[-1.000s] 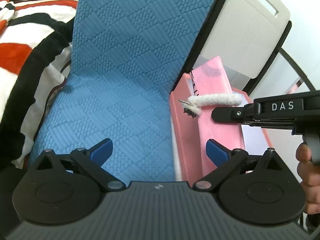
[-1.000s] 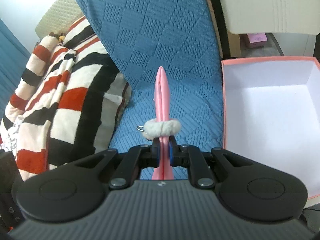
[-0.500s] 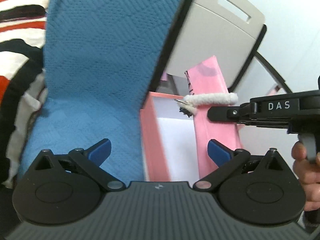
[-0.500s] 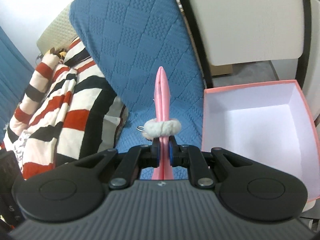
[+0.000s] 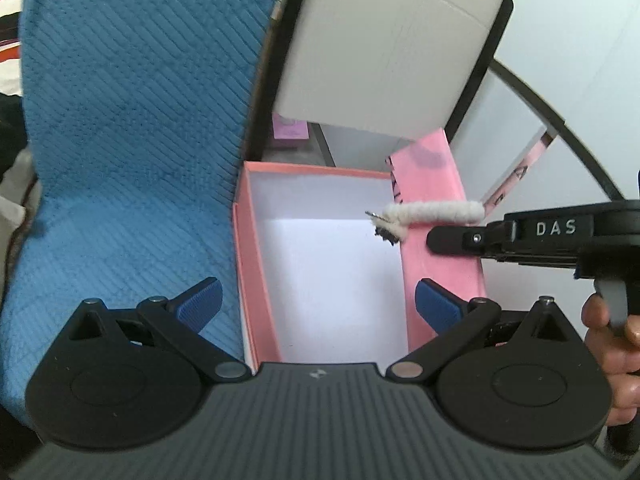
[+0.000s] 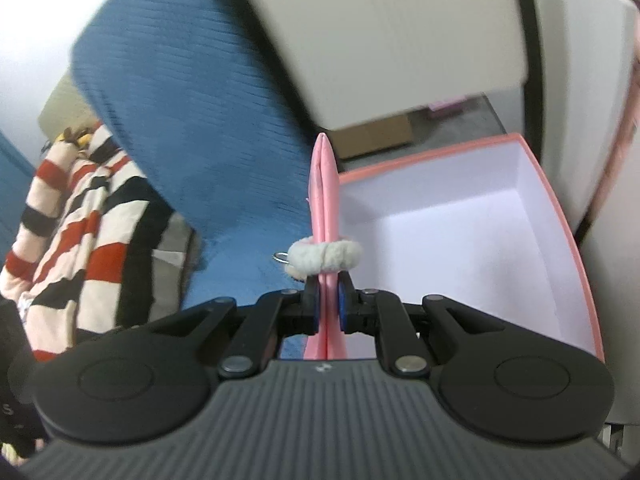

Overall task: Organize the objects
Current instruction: 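Carry the bundled pink strip with the right gripper into the pink shoebox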

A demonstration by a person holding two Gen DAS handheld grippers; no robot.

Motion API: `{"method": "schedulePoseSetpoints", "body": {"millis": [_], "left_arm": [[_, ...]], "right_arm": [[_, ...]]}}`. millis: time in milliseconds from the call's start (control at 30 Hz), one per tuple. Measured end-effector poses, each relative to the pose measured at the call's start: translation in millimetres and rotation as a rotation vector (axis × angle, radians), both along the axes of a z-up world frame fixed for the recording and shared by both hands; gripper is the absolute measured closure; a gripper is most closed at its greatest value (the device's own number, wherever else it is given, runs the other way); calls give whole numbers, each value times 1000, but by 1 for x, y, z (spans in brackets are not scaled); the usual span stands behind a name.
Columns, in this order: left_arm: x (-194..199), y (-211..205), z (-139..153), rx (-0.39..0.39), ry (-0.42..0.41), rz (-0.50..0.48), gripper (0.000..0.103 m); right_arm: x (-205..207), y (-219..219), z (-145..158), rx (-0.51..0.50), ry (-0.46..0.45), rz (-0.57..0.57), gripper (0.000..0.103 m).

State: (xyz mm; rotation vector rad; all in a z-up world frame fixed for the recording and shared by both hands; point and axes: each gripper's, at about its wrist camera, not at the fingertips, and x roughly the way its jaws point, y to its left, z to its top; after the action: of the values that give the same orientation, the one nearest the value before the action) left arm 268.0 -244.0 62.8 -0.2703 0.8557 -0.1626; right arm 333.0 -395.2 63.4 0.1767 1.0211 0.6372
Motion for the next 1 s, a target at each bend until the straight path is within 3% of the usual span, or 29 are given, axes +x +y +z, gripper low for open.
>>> {"method": "schedulePoseSetpoints", "body": {"millis": [267,667,1000], "left_arm": [[34,-27,-35,19,45,-27,0],[75,-29,-71,41,93,-10,0],[79,-22,-76,42,89,-2,0]], "right_arm": [[37,-23,-47,-31,60,-48,91],[77,-29,-111,-82,102,-69,91],[80,-26,-130,-115,85,-62,89]]}}
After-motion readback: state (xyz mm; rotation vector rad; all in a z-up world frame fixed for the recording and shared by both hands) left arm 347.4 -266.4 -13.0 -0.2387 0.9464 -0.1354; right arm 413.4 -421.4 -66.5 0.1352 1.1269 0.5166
